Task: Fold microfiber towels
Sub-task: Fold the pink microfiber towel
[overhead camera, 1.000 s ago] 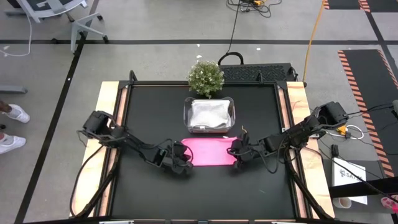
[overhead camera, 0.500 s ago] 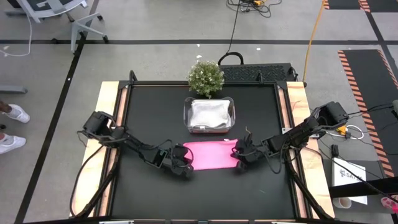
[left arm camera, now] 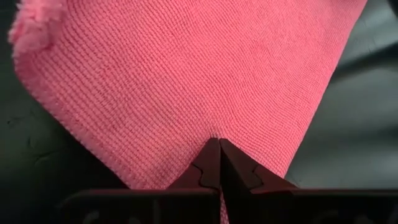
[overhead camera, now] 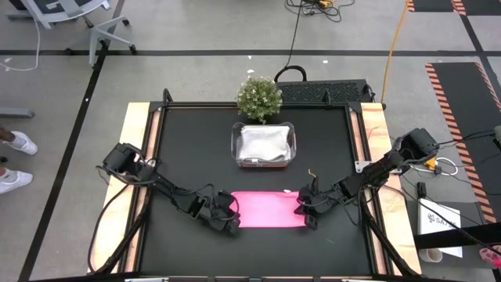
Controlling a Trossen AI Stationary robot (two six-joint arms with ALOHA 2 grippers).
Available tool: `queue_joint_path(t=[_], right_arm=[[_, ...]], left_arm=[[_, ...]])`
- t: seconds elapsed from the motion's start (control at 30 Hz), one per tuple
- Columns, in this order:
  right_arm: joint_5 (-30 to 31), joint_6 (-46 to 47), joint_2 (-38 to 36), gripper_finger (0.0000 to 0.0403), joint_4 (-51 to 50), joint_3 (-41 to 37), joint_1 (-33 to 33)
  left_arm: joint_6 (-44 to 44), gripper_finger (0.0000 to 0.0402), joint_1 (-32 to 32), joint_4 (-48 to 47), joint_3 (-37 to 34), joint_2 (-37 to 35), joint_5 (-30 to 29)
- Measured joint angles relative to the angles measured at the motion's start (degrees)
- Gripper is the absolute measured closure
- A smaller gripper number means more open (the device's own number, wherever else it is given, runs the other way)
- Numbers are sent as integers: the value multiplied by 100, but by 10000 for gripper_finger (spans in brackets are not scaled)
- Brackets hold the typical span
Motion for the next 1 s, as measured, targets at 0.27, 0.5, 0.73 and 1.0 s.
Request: queue_joint_path(t=[0.27,0.5,0.73,1.0], right_arm=[[3,15,-112,403,445,0,-85],[41,-1476,-677,403,767,0,-345],[50,-1139,-1189,403,524,1,-839],[-444,-1520,-1666,381,438,15,-1369]], left_arm=[[142,397,-9,455,-17,22,-66],[584,392,117,898,-13,17,-192],[1019,398,362,1261,1,-99,-278],[2080,389,621,1193,13,-747,-266]])
